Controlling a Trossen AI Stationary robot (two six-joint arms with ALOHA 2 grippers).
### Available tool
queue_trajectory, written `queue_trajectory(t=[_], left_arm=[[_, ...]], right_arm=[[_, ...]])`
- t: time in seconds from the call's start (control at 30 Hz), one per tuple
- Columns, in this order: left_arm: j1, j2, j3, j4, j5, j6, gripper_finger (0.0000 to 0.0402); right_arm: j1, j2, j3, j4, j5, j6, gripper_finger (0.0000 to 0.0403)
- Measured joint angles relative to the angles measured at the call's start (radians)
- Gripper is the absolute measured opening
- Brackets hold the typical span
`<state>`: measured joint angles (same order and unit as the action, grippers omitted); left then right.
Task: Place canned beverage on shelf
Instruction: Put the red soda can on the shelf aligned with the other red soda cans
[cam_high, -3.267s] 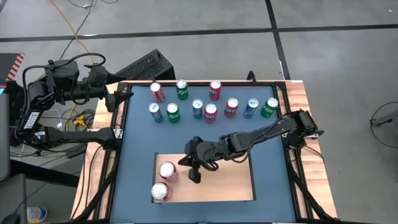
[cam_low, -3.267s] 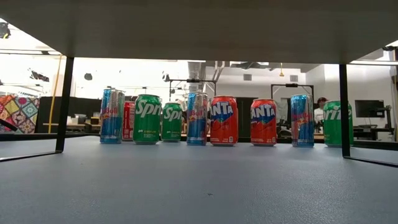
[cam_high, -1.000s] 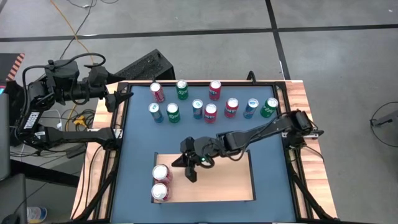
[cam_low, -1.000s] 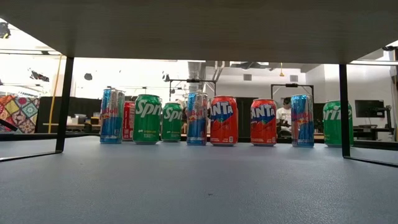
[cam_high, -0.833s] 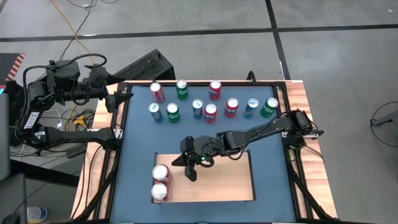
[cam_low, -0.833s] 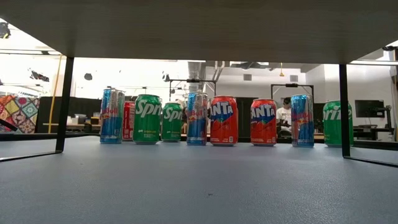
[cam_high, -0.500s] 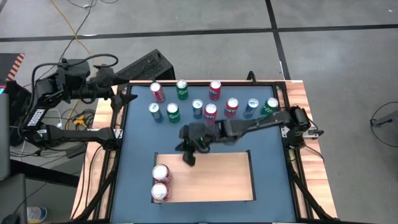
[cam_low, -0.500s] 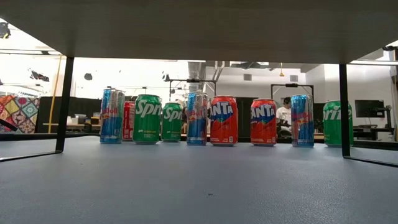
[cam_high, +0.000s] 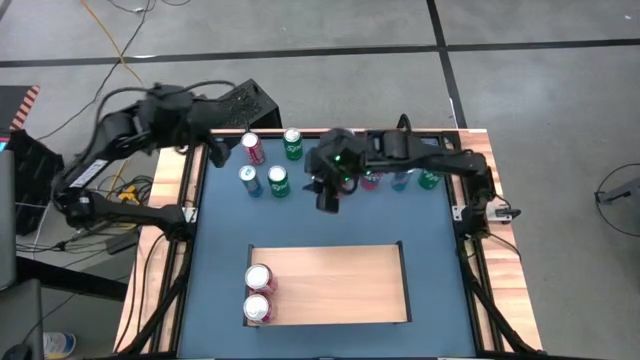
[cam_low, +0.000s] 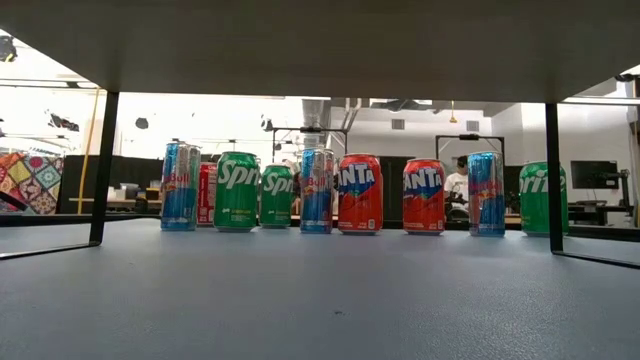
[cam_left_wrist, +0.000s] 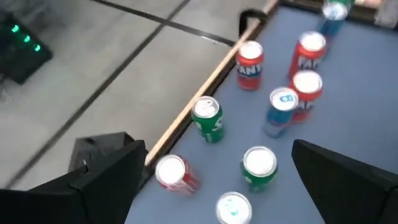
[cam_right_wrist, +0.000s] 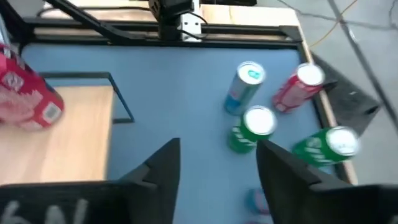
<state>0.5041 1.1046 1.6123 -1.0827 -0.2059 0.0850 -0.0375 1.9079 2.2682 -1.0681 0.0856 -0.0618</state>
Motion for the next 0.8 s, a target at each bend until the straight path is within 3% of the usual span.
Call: queue_trajectory(t=[0.13,0.2,0.43,0.8], left_arm=[[0.137,0.074,0.0,0.007,0.226,0.145,0.0391],[0.217,0.113,0.0,0.011,0.319,0.204,0.0391],[0.436,0.256,0.0,0.012,0.501,0.415,0.0391],[0.559,0.474,0.0,-0.009,0.555,0.645,0.0391]], right_arm=[[-0.029,-0.001,0.09,-0.103,0.005,-0.078,0.0224],[-0.043,-0.031,0.068,-0.113,0.02,-0.104,0.0228],[-0.093,-0.038,0.063,-0.226,0.029,-0.152,0.0228],[-0.151,-0.039,0.063,-0.236,0.049,-0.172,0.0228]])
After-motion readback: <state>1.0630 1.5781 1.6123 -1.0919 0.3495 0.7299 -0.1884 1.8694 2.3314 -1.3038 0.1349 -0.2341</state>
